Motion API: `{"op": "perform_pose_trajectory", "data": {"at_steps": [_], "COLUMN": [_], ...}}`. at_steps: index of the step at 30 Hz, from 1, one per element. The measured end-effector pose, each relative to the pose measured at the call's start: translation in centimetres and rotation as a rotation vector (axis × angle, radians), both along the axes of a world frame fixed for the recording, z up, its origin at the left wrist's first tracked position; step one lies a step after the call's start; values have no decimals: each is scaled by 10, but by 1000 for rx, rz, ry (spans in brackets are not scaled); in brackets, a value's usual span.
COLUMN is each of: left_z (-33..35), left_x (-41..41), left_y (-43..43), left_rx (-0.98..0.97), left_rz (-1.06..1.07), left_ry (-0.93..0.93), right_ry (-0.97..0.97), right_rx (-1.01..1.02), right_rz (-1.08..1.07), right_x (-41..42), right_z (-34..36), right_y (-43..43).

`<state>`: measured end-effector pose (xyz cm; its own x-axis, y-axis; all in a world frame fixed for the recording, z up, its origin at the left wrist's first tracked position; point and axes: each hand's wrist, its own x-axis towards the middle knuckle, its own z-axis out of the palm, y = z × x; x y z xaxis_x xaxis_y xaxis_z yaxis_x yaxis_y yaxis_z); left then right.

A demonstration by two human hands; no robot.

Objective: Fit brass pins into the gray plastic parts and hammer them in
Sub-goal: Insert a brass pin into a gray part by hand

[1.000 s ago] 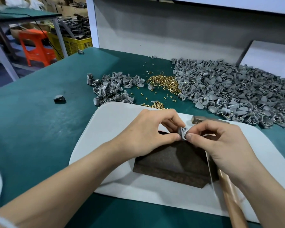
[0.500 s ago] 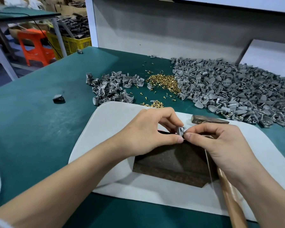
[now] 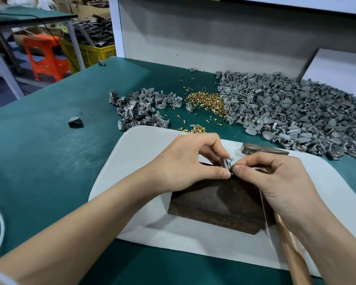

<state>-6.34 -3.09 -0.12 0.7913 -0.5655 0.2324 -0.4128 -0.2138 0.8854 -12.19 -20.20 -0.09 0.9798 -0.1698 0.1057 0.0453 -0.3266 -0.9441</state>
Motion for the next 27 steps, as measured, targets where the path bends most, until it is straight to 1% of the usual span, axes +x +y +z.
{"op": "perform_pose_trajectory", "data": {"at_steps": [5,13,22,27], "left_z": [0,3,2,2], "left_x": [-2,-3,-3,-5], "left_y": [0,0,-1,-1], "left_rx": [11,38,52,67], "left_rz": [28,20,10,25], "left_ry": [-43,-73,-116,-155], "right_ry": [-23,12,-26,-76], "right_rx": [-36,17,-36,-106], "right_rz": [-1,-19,-32,-32], "right_x": [1,1,0,1], "right_z": [0,-2,-3,-4], "right_y": [0,1,2,3]}}
